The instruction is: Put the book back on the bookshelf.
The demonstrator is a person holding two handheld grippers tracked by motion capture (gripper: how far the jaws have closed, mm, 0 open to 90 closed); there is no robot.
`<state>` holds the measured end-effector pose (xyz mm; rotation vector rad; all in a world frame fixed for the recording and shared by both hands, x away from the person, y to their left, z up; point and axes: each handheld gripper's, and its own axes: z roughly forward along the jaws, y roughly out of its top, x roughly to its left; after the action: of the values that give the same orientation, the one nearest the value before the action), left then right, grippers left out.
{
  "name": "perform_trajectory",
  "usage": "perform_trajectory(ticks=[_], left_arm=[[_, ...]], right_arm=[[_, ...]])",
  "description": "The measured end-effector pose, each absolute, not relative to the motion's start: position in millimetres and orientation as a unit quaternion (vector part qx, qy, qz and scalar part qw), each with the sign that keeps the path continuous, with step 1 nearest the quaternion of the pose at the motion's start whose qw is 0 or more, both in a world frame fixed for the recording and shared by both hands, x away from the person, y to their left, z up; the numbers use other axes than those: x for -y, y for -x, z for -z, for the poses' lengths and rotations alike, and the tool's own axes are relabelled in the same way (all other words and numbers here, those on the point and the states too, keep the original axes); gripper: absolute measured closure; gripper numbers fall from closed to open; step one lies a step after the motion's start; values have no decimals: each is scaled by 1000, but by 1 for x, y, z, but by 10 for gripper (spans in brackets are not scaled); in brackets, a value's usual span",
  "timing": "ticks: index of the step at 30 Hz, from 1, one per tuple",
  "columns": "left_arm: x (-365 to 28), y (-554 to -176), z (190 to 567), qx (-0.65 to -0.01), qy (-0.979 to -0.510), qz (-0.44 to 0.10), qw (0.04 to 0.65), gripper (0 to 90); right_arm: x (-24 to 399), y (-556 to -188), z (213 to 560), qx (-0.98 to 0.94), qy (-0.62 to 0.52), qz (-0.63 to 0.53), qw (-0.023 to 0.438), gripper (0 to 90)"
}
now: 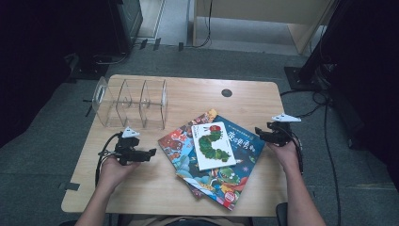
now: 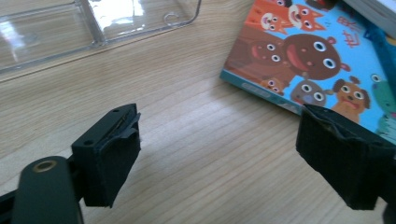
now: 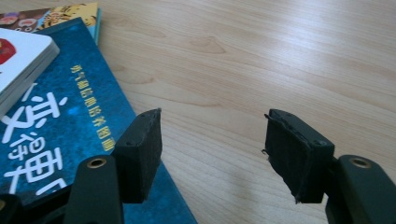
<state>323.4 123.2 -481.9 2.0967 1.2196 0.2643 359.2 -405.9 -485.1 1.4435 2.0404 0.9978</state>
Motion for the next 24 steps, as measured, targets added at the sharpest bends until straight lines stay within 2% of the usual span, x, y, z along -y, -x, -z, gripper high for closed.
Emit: perform_trajectory(ticks=[13, 24], left_arm=[[-117, -322, 472, -470, -803, -82, 357, 158], [-104, -324, 468, -448, -814, -76, 362, 165]], right_arm=[[390, -354, 478, -757, -492, -370, 216, 400], [383, -347, 477, -768, -474, -379, 204, 464]])
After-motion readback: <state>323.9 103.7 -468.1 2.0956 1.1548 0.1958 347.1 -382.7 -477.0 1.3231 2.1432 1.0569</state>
